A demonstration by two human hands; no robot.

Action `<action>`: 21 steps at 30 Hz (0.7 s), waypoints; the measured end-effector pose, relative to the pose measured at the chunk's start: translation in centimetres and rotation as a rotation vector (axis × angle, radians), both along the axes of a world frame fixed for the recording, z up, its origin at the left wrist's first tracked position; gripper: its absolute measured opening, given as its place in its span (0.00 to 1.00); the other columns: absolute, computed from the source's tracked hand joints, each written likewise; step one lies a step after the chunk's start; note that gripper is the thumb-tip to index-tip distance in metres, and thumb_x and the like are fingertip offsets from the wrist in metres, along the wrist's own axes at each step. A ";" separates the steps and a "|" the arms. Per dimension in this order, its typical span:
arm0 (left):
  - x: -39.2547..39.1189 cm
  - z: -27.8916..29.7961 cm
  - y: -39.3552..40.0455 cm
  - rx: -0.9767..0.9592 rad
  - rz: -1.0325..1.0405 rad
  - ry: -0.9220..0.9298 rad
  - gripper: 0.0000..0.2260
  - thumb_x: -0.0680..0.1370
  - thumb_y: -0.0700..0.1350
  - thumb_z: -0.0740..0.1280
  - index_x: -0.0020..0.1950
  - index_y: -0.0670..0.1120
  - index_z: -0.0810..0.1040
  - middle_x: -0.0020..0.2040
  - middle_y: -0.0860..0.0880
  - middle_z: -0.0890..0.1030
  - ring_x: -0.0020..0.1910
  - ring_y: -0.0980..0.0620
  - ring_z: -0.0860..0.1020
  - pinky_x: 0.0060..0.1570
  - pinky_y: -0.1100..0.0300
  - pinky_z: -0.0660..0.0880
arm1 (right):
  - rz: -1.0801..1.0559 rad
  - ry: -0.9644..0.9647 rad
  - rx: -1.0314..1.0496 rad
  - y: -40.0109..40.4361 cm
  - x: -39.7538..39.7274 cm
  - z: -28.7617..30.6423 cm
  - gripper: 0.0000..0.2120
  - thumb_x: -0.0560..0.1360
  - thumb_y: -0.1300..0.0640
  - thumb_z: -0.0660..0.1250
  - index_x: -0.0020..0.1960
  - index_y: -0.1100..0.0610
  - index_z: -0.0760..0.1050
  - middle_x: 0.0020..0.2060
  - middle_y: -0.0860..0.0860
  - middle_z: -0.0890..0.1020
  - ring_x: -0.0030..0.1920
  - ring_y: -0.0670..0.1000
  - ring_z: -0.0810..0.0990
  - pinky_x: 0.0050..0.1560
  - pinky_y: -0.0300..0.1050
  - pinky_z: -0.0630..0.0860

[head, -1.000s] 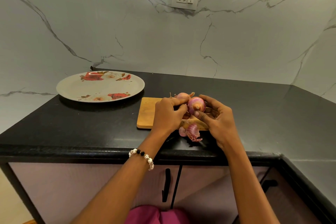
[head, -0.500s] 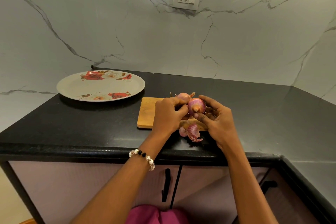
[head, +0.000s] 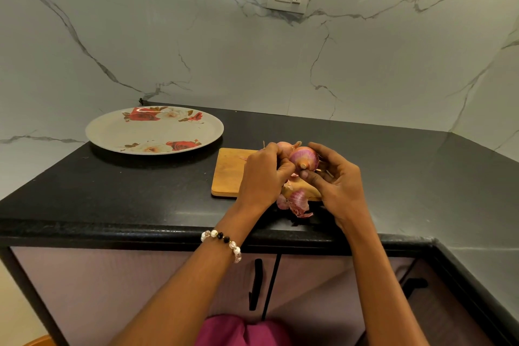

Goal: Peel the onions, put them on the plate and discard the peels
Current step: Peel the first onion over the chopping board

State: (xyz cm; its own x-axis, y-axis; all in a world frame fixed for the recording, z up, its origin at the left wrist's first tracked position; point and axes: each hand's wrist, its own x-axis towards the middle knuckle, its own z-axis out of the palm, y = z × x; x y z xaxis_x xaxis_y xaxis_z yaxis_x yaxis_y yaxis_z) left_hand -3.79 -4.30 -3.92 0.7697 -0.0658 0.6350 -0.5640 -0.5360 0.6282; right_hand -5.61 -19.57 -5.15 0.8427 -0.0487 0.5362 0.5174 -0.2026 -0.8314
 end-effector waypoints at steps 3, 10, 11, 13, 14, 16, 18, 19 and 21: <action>0.1 0.0 0.1 -0.035 -0.006 0.031 0.03 0.77 0.40 0.65 0.45 0.41 0.75 0.36 0.49 0.77 0.34 0.55 0.75 0.32 0.69 0.69 | 0.010 0.011 0.080 0.0 -0.2 0.2 0.24 0.71 0.67 0.74 0.65 0.57 0.76 0.57 0.54 0.82 0.56 0.49 0.83 0.54 0.39 0.80; -0.2 0.2 0.3 -0.157 -0.015 0.002 0.05 0.76 0.39 0.67 0.51 0.43 0.76 0.40 0.50 0.79 0.37 0.53 0.80 0.35 0.61 0.79 | 0.020 0.102 0.376 -0.3 -0.2 0.3 0.27 0.69 0.58 0.71 0.67 0.63 0.74 0.56 0.58 0.84 0.58 0.58 0.83 0.57 0.52 0.81; -0.2 0.1 0.3 -0.159 -0.013 -0.021 0.07 0.75 0.37 0.67 0.52 0.44 0.78 0.41 0.51 0.80 0.38 0.55 0.80 0.37 0.60 0.80 | 0.021 0.109 0.369 -0.2 -0.2 0.3 0.27 0.69 0.57 0.71 0.67 0.63 0.75 0.56 0.58 0.84 0.58 0.58 0.83 0.57 0.53 0.81; 0.0 0.1 0.3 -0.162 -0.016 -0.056 0.07 0.77 0.37 0.67 0.52 0.44 0.81 0.44 0.54 0.81 0.40 0.58 0.79 0.42 0.64 0.79 | 0.023 0.116 0.347 -0.2 -0.2 0.3 0.27 0.69 0.57 0.71 0.67 0.62 0.75 0.55 0.58 0.84 0.57 0.58 0.83 0.57 0.53 0.82; -0.1 0.1 0.3 -0.163 -0.021 -0.056 0.07 0.78 0.39 0.67 0.53 0.44 0.82 0.45 0.55 0.81 0.41 0.59 0.79 0.44 0.67 0.78 | 0.026 0.118 0.332 -0.2 -0.3 0.3 0.27 0.68 0.57 0.72 0.67 0.61 0.75 0.55 0.57 0.84 0.57 0.57 0.83 0.56 0.52 0.82; -0.1 0.2 0.2 -0.170 -0.053 -0.035 0.10 0.79 0.45 0.66 0.58 0.43 0.81 0.48 0.53 0.83 0.43 0.60 0.79 0.46 0.69 0.77 | 0.035 0.121 0.286 -0.1 -0.4 0.3 0.26 0.68 0.58 0.72 0.66 0.58 0.76 0.54 0.56 0.84 0.56 0.56 0.84 0.55 0.50 0.82; -0.4 0.4 0.1 -0.178 -0.112 -0.006 0.13 0.78 0.47 0.67 0.61 0.44 0.80 0.50 0.51 0.83 0.44 0.60 0.80 0.46 0.66 0.78 | 0.043 0.115 0.226 -0.1 -0.5 0.4 0.27 0.67 0.57 0.73 0.66 0.57 0.76 0.55 0.55 0.84 0.57 0.54 0.83 0.55 0.48 0.82; -0.5 0.4 0.1 -0.182 -0.139 0.004 0.14 0.77 0.47 0.68 0.61 0.44 0.79 0.49 0.51 0.83 0.43 0.60 0.80 0.46 0.66 0.78 | 0.046 0.110 0.199 0.0 -0.6 0.4 0.27 0.67 0.57 0.74 0.66 0.56 0.76 0.56 0.55 0.84 0.57 0.53 0.83 0.56 0.47 0.81; -0.6 0.4 0.2 -0.198 -0.172 0.031 0.15 0.76 0.45 0.70 0.62 0.44 0.79 0.51 0.49 0.84 0.41 0.63 0.79 0.45 0.70 0.77 | 0.050 0.097 0.152 0.1 -0.6 0.4 0.26 0.69 0.60 0.73 0.66 0.56 0.76 0.56 0.54 0.83 0.57 0.52 0.83 0.55 0.45 0.81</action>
State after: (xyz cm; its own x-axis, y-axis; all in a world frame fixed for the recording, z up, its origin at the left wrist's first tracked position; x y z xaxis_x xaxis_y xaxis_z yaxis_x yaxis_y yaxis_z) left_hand -4.35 -4.12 -3.51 0.7771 -0.0740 0.6250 -0.6152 -0.2986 0.7296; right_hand -6.21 -19.52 -4.72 0.8936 -0.0800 0.4416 0.4392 -0.0469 -0.8972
